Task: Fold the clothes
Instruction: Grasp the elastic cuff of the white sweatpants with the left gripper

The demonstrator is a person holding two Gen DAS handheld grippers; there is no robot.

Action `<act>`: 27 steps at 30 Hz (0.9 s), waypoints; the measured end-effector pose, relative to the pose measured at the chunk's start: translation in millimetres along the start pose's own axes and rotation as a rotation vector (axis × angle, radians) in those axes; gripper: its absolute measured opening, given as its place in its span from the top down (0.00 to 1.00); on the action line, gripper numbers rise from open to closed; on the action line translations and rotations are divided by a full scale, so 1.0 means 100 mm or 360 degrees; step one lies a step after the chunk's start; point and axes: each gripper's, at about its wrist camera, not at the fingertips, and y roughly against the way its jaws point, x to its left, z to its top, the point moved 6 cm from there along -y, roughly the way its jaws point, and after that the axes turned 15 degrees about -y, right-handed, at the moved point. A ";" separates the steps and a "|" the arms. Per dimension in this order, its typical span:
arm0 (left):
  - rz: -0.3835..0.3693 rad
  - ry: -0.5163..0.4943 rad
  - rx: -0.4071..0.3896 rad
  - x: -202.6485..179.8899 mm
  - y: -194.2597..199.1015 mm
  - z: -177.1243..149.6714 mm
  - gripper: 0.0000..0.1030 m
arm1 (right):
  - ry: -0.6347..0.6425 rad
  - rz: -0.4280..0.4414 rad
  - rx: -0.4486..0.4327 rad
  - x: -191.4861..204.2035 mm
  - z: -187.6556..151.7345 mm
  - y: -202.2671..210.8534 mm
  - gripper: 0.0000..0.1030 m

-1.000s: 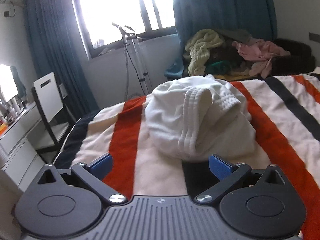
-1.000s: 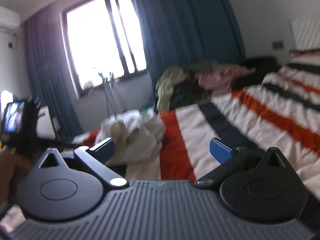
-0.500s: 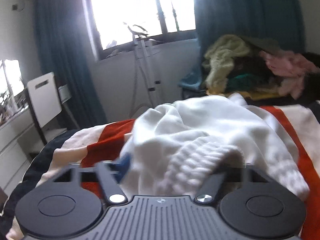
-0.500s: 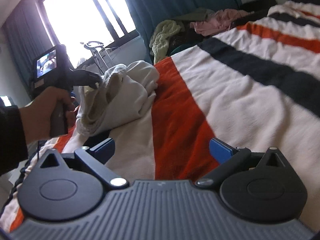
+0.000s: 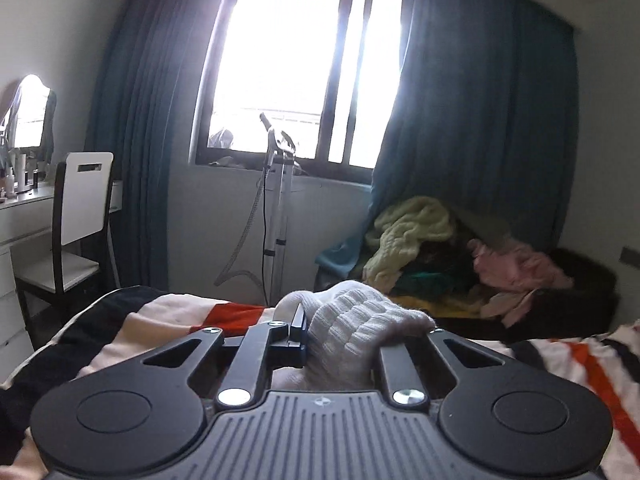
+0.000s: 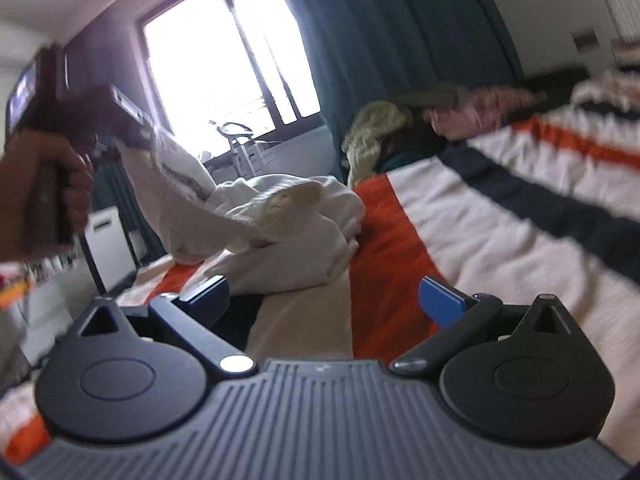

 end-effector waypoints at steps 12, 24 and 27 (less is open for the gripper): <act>0.0016 -0.0026 0.0042 0.82 1.63 -0.75 0.88 | 0.0137 -0.0138 -0.0092 0.54 0.32 0.89 0.00; 0.0052 0.0092 0.0206 1.88 1.70 -1.35 0.89 | 0.0555 -0.0116 0.0297 1.10 -0.38 0.63 0.01; 0.0046 0.0176 0.0225 1.92 1.63 -1.45 0.89 | 0.0578 -0.0088 0.0339 1.06 -0.46 0.45 0.12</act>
